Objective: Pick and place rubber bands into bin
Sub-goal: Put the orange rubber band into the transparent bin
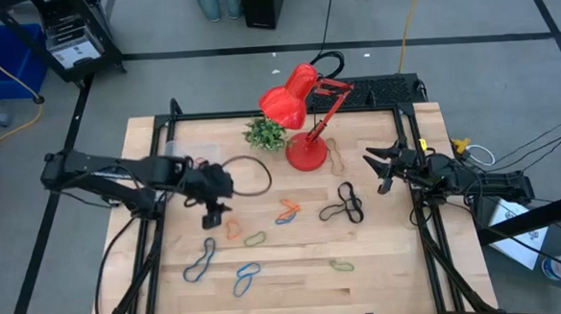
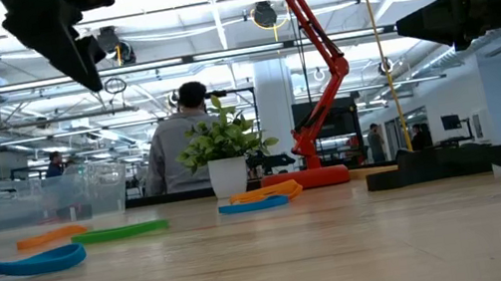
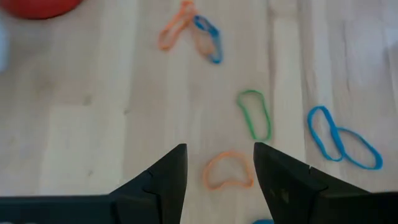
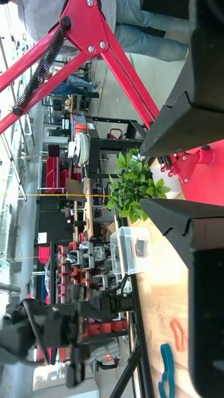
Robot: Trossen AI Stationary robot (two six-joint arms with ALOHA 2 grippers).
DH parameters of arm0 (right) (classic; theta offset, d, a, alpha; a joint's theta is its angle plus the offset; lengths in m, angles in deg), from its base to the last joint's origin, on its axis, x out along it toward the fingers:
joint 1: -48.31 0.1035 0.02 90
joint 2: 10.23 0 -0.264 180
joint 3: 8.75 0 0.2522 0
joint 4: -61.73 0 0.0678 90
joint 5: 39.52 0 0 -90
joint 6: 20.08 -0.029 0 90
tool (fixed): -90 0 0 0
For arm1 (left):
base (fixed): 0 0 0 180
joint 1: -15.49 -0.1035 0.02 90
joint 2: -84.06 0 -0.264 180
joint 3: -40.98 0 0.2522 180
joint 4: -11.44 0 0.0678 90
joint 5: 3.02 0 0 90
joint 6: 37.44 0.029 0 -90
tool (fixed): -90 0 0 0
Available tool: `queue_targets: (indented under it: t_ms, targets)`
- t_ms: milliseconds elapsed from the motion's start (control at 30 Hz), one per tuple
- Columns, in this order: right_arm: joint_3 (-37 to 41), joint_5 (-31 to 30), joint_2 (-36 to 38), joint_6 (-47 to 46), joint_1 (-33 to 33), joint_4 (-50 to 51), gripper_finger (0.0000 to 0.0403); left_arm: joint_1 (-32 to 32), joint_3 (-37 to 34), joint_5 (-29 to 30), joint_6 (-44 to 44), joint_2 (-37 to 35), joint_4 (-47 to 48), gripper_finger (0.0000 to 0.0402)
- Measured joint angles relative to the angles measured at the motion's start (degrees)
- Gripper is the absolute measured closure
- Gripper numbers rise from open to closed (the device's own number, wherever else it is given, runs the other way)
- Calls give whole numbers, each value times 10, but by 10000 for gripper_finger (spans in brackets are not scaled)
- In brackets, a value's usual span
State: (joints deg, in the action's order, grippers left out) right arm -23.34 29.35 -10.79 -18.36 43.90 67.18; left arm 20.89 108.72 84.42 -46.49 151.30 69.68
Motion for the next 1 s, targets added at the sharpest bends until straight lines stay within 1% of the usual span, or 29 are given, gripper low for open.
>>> queue_targets:
  t_ms: [100, 200, 367, 667, 1000]
  targets:
    - [0, 0, 0, 0, 0, 0, 289, 27, -21, 14, -1, 22, -32, 211]
    - [0, 0, 0, -6, 0, -4, 289, 41, -36, 33, -12, 46, -38, 211]
    - [0, 0, 0, -10, 0, -5, 289, 57, -61, 37, -14, 84, -59, 211]
    - [0, 0, 0, -10, 0, -6, 289, 61, -102, 39, -13, 155, -112, 211]
    - [0, 0, 0, -10, 0, -7, 289, 58, -101, 40, -15, 232, -127, 211]
